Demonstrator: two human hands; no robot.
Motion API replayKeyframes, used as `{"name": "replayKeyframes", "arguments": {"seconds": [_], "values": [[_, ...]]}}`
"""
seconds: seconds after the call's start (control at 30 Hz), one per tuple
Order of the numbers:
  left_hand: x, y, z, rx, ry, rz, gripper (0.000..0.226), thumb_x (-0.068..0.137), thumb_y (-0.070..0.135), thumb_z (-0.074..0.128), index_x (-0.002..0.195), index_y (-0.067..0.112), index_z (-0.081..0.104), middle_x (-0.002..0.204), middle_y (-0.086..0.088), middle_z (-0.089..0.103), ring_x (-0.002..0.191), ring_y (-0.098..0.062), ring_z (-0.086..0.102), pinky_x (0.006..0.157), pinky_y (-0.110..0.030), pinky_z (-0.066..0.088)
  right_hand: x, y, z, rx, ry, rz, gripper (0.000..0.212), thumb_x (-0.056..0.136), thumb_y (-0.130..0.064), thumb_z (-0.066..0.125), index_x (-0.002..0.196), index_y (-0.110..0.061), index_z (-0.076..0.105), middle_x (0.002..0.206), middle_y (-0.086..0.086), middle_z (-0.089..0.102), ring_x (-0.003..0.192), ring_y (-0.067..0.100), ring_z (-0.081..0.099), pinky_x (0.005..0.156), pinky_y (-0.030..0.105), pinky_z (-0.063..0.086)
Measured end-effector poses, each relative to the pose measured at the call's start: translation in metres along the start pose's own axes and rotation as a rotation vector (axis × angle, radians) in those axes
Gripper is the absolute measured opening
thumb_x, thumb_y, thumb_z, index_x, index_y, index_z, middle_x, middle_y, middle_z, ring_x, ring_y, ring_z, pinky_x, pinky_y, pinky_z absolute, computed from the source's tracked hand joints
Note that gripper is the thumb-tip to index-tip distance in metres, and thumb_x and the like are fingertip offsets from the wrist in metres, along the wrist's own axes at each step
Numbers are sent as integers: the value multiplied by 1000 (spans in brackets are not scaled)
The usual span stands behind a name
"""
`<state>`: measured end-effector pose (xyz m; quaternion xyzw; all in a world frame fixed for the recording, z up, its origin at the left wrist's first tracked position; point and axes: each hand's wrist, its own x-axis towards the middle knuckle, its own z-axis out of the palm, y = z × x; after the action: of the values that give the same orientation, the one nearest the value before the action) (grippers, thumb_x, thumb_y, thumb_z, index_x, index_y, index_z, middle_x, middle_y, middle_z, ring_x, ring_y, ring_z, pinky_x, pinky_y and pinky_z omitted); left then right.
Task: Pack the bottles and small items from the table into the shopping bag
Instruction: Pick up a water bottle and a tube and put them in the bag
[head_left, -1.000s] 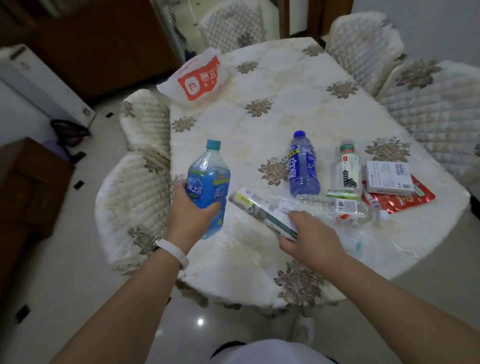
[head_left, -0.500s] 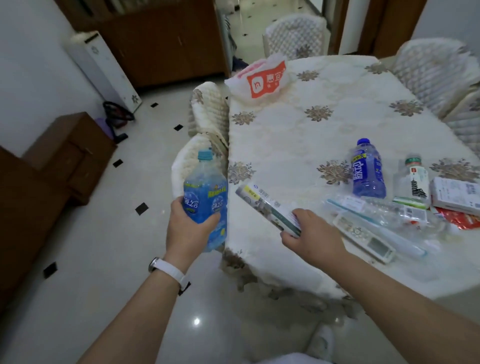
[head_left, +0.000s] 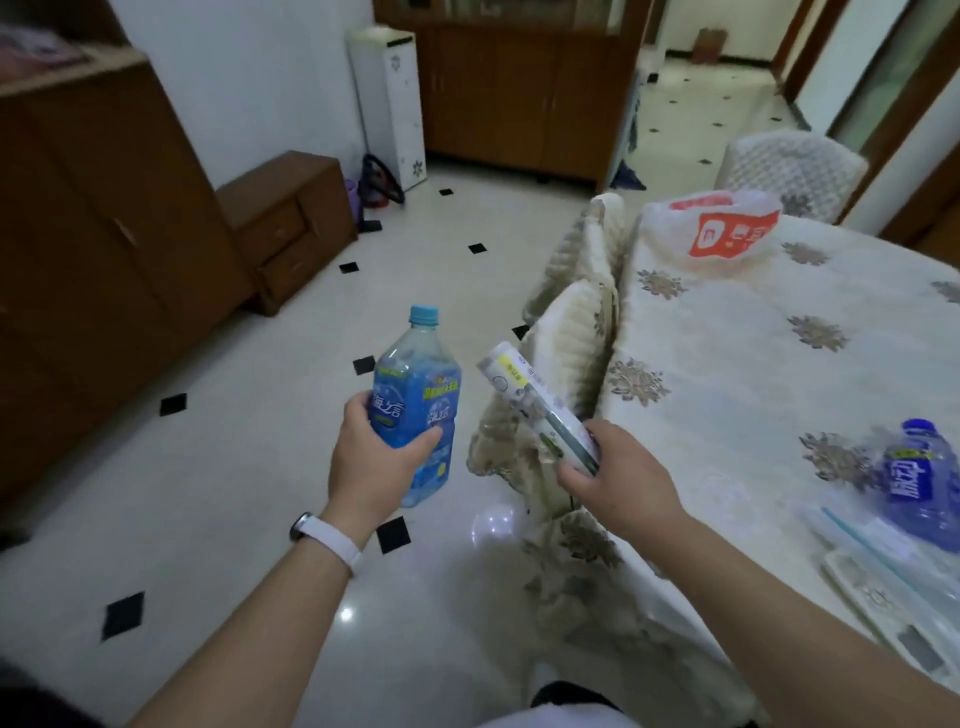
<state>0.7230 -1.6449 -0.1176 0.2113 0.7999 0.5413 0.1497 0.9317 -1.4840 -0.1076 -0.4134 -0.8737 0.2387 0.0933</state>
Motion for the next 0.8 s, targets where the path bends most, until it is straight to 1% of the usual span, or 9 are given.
{"name": "replayKeyframes", "arguments": {"seconds": [0.07,0.17,0.23,0.4,0.47,0.5,0.6,0.8], "values": [[12,-5,-14,-17,28,-10,66,71,29,87,121,28,44,108,15,60,95,-3,63,80,-28,53,18,-20,12,9,-13,-30,22,78,-47,58,92,-32,50,78,-8,53,65,10,54,55,32,46],[35,-14,-30,-18,60,-22,65,72,28,86,121,31,42,105,23,56,93,6,59,77,-23,51,50,-43,36,40,-30,-73,25,74,-51,55,92,-33,50,80,-10,54,67,8,54,60,36,52],[57,-21,-39,-14,75,-42,65,73,28,85,121,32,42,105,24,56,92,6,59,75,-21,50,74,-59,52,72,-51,-72,26,73,-52,54,90,-33,50,80,-9,56,66,8,55,60,35,52],[130,-35,-54,25,133,-76,65,73,25,85,120,33,41,104,26,54,93,8,58,72,-17,47,152,-91,87,127,-116,-91,26,77,-49,61,91,-31,51,80,-9,59,66,12,60,62,35,54],[161,-36,-59,33,160,-96,66,72,25,86,121,33,42,106,25,56,94,6,59,74,-19,49,187,-105,95,166,-150,-86,24,77,-47,62,92,-31,51,80,-9,60,62,15,63,57,34,54],[175,-34,-62,36,169,-106,67,72,25,87,121,32,42,107,24,56,94,6,59,75,-20,50,203,-112,97,178,-159,-86,25,77,-47,62,93,-31,52,81,-8,60,63,15,63,58,35,54],[220,-23,-73,76,188,-109,67,72,24,86,121,33,42,105,29,53,92,9,57,72,-16,46,252,-133,102,211,-155,-108,28,74,-51,61,92,-31,52,81,-8,59,67,12,60,66,39,54],[293,-11,-91,91,248,-68,68,71,25,87,123,32,43,103,29,54,90,13,56,70,-12,43,332,-174,102,220,-147,-152,26,76,-49,60,88,-27,52,79,-5,58,67,14,59,65,36,53]]}}
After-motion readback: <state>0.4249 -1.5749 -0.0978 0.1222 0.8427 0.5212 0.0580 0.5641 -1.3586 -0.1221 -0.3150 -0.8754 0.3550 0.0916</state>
